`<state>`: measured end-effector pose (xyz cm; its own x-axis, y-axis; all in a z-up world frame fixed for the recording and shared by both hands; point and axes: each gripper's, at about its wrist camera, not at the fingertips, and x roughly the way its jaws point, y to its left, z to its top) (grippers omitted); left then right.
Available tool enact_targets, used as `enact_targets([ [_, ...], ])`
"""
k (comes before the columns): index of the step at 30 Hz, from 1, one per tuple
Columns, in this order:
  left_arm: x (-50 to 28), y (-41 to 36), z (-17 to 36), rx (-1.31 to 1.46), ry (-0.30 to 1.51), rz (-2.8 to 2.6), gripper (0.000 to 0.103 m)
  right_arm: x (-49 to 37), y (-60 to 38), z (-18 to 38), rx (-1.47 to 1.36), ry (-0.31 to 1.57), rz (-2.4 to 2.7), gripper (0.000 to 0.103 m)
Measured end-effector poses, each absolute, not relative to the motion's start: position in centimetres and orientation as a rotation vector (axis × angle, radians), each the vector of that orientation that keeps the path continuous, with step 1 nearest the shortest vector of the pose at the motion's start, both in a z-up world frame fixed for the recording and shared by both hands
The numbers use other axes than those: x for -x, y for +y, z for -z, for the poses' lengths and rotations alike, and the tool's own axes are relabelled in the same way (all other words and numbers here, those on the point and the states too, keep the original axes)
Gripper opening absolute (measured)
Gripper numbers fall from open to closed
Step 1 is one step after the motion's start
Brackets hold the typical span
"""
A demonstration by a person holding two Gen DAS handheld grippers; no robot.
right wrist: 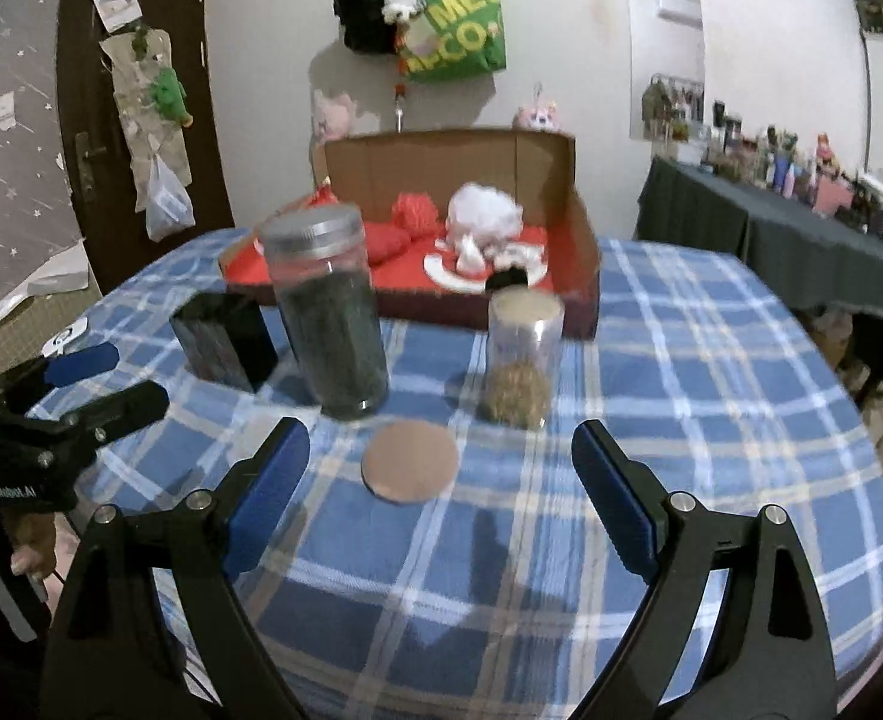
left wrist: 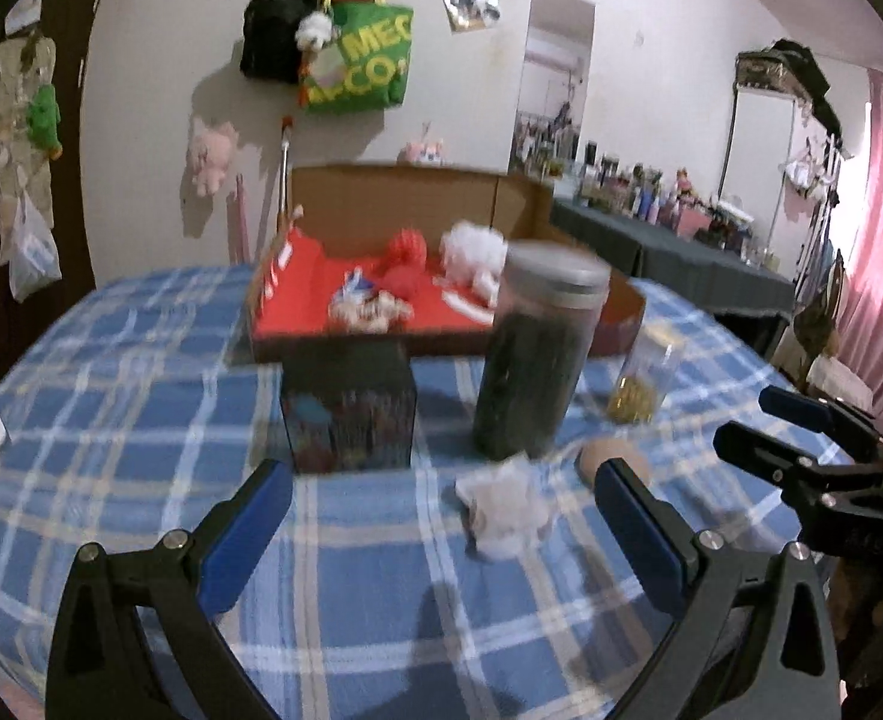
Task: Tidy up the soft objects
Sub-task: 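Withdraw both grippers from the box back toward the table items, then grasp the white mesh cloth with the left gripper while the right gripper grasps the tan sponge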
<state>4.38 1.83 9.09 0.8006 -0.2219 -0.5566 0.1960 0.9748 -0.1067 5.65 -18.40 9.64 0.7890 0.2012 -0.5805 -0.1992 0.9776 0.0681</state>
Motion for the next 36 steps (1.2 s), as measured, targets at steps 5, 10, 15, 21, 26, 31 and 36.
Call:
enact_targets([
  [5,-5.0,1.3,-7.3,0.027,0.661,0.243,0.103,-6.6,-18.6,-8.1,-0.004,0.669,-0.218,0.09],
  [10,-6.1,0.5,-6.3,0.011,0.727,0.314,0.103,-8.3,-18.9,-7.1,-0.01,0.727,-0.283,0.09],
  [15,-7.5,-0.5,-5.5,-0.043,0.768,0.338,0.102,-10.2,-18.5,-6.1,0.024,0.783,-0.35,0.09],
  [21,-9.2,-1.6,-4.6,-0.115,0.815,0.376,0.085,-11.8,-17.0,-4.9,0.095,0.83,-0.412,0.088],
  [26,-9.7,-2.2,-4.1,-0.144,0.832,0.401,0.061,-12.2,-15.6,-4.2,0.143,0.867,-0.449,0.052],
  [31,-9.7,-2.3,-4.2,-0.125,0.822,0.459,0.023,-11.6,-15.0,-4.1,0.166,0.843,-0.473,0.026],
  [36,-9.6,-2.0,-4.8,-0.101,0.819,0.483,0.018,-10.4,-14.6,-4.5,0.144,0.805,-0.487,0.018],
])
